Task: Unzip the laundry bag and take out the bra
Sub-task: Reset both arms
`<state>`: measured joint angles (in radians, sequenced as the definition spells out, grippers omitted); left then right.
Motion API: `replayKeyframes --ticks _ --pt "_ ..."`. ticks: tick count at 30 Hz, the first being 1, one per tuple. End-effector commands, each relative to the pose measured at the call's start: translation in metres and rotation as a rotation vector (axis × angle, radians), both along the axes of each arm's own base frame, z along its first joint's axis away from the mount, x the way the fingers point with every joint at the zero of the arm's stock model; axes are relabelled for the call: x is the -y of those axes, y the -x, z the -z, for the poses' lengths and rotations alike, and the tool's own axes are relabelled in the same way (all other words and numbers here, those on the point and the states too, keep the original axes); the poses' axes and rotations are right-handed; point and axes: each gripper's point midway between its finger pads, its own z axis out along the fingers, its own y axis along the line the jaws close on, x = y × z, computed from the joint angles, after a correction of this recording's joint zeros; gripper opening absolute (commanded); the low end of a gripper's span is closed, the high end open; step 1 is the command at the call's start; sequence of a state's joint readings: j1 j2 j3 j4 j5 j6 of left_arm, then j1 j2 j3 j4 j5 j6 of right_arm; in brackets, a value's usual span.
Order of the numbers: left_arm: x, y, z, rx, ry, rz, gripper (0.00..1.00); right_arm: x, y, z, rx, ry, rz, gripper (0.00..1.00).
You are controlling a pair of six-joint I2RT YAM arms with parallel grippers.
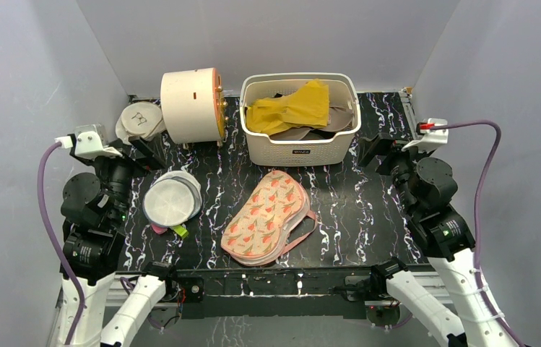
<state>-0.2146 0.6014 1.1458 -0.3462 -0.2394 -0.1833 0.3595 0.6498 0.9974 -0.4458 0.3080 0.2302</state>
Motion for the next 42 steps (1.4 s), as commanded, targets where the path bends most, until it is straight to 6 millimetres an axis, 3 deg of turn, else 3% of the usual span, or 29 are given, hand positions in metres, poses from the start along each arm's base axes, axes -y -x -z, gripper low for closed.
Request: replayKeyframes --ticks 1,18,42 --pt "0.004 -0.001 -0.012 0.016 0.009 0.024 0.98 0.001 -0.002 -0.027 0.102 -0.014 0.002 0.98" --pt "0.013 -0.009 -0.002 -0.017 0.013 0.06 0.98 -0.023 0.001 -0.022 0.152 -0.061 -0.127 0.98" --pt "0.02 -0.014 0.009 -0.033 0.034 0.088 0.98 -0.022 0.005 -0.023 0.192 -0.086 -0.124 0.98"
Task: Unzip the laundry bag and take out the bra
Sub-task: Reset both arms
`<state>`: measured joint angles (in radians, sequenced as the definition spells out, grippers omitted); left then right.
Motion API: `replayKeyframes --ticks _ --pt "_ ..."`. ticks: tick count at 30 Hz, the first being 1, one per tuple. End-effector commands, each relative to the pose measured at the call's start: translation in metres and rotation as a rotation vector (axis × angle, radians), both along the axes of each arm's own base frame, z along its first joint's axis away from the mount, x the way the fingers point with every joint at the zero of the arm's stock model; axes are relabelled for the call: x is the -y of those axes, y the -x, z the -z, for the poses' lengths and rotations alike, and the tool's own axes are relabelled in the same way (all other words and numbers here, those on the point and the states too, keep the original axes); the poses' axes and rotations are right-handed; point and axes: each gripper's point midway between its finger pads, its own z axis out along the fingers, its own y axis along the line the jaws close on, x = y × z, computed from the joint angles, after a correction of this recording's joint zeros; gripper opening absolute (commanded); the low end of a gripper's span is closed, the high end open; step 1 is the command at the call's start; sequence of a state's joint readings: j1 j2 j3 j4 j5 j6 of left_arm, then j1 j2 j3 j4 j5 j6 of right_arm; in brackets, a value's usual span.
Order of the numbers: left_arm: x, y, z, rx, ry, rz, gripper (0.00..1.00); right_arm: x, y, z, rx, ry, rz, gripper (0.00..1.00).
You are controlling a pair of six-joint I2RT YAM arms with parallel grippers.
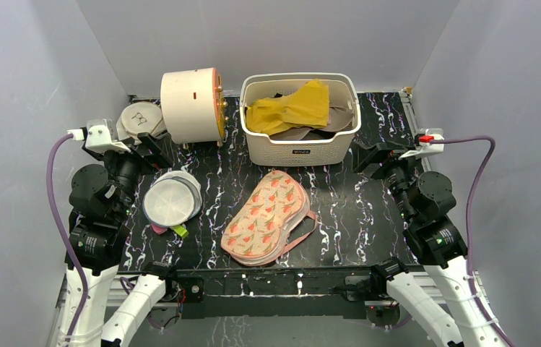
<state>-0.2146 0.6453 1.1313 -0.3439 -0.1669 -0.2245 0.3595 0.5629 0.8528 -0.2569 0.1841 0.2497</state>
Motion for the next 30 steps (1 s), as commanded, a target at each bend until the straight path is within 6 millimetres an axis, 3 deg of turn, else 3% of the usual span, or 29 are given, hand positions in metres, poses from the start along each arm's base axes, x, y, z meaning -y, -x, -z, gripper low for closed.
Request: replayKeyframes --ticks 1,30 --pt "0.0031 -0.0004 -0.0047 0.019 0.008 0.017 0.98 0.0004 0.0007 -0.0212 0.068 -0.028 0.001 0.98" --pt "0.003 -0.0003 -0.0008 0.008 0.001 0.018 0.98 -0.0032 0.0001 -0.022 0.07 -0.04 -0.016 0.98"
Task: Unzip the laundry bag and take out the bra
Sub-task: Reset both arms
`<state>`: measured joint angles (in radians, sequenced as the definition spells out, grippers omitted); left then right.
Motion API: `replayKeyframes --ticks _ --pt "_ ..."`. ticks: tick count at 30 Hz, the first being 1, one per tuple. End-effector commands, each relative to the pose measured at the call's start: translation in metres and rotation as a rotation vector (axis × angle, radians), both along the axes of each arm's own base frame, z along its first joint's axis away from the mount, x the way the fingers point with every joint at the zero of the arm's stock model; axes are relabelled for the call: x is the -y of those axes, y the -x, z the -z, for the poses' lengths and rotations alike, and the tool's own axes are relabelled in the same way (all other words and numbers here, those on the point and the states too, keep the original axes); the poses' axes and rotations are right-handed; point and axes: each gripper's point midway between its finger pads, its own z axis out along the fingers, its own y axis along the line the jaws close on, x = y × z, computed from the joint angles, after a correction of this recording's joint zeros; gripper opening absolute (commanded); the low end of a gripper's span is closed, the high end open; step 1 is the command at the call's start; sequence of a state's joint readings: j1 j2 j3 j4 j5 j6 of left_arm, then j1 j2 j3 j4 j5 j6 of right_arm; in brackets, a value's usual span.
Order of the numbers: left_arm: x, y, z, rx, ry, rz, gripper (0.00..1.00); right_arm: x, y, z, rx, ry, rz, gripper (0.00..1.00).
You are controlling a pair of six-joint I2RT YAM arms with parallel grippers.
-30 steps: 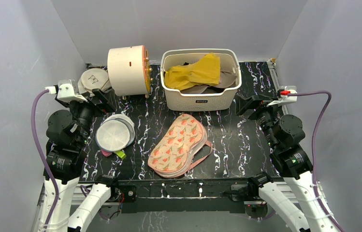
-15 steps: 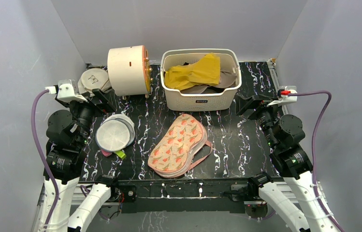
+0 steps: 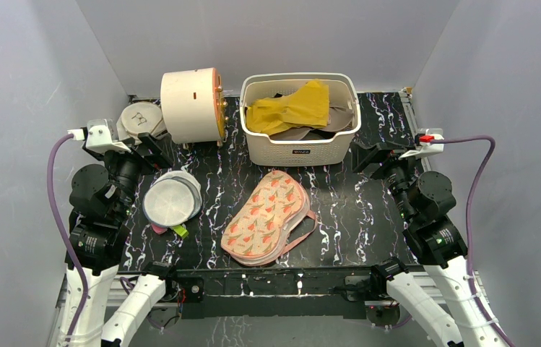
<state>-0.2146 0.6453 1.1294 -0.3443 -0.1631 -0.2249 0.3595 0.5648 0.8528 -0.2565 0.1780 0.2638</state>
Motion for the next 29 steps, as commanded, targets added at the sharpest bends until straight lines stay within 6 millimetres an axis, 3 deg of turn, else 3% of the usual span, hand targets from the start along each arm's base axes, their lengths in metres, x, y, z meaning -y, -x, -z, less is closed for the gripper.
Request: replayKeyframes --ticks 1,12,21,29 --pt "0.002 0.0 -0.002 0.01 0.001 0.014 0.99 -0.001 0.001 -0.023 0.075 -0.027 -0.008 0.98" --pt "0.003 -0.001 0.002 0.001 -0.001 0.016 0.98 0.006 -0.002 -0.017 0.044 -0.046 0.036 0.98" --pt "0.003 -0.007 0.019 -0.068 -0.012 0.008 0.98 0.011 -0.012 -0.006 -0.057 -0.052 0.094 0.98" --pt "0.003 -0.007 0.018 -0.065 -0.014 0.012 0.98 0.011 -0.011 -0.009 -0.049 -0.032 0.086 0.98"
